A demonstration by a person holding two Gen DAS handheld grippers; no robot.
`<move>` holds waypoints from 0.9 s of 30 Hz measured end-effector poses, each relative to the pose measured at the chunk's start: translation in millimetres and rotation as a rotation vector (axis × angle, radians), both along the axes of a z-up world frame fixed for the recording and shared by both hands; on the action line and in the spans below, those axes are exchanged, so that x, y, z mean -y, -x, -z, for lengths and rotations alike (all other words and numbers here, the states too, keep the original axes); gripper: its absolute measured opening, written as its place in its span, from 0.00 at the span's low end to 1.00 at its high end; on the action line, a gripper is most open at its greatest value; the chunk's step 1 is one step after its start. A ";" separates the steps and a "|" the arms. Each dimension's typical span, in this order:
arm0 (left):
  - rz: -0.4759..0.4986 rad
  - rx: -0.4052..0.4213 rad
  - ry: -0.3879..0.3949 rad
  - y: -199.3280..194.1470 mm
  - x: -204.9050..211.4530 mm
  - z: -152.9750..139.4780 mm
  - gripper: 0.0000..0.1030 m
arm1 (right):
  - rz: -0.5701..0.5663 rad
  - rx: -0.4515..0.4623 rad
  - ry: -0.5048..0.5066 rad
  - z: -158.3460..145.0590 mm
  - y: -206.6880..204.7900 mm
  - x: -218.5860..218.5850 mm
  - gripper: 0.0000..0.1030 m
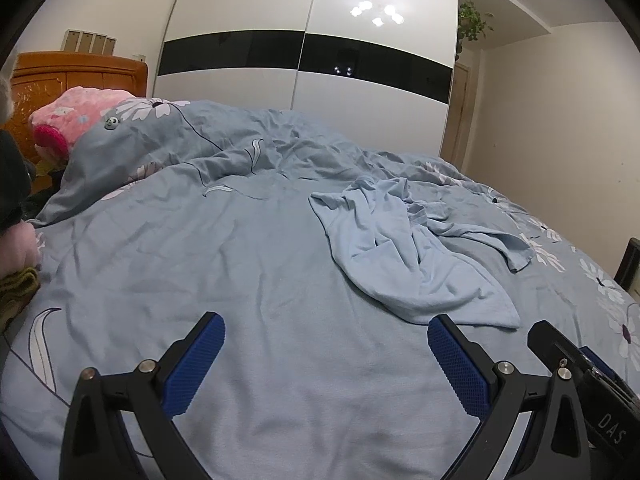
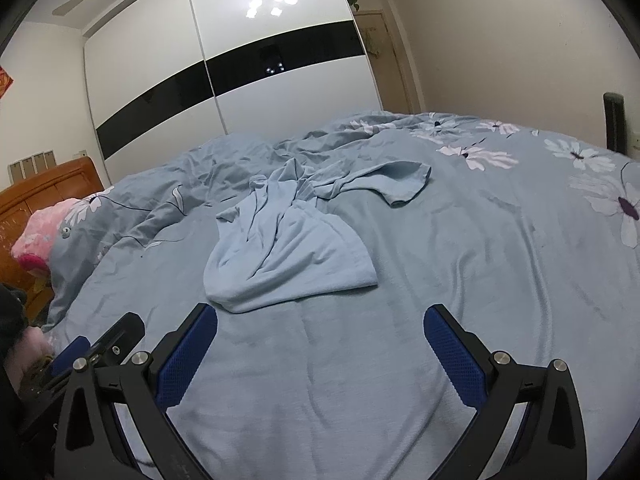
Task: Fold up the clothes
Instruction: 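Reach both tools toward the crumpled light-blue shirt on the bed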
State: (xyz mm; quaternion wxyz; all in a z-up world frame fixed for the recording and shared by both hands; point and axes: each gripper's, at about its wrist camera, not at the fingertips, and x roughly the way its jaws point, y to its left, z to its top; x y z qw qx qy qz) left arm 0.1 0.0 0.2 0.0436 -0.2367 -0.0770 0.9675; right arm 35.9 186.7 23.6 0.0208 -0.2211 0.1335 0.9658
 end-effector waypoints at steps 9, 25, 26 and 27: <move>0.002 0.003 -0.012 -3.0 -0.6 1.4 1.00 | 0.003 -0.003 -0.032 0.6 0.3 4.4 1.00; 0.042 0.052 -0.062 10.3 10.1 8.4 1.00 | -0.009 0.015 -0.056 3.2 0.8 10.4 1.00; 0.045 0.055 -0.068 10.4 10.5 8.4 1.00 | -0.012 0.017 -0.052 3.5 1.3 10.2 1.00; 0.049 0.059 -0.069 10.6 11.4 7.9 1.00 | -0.018 0.019 -0.046 3.7 1.8 9.9 1.00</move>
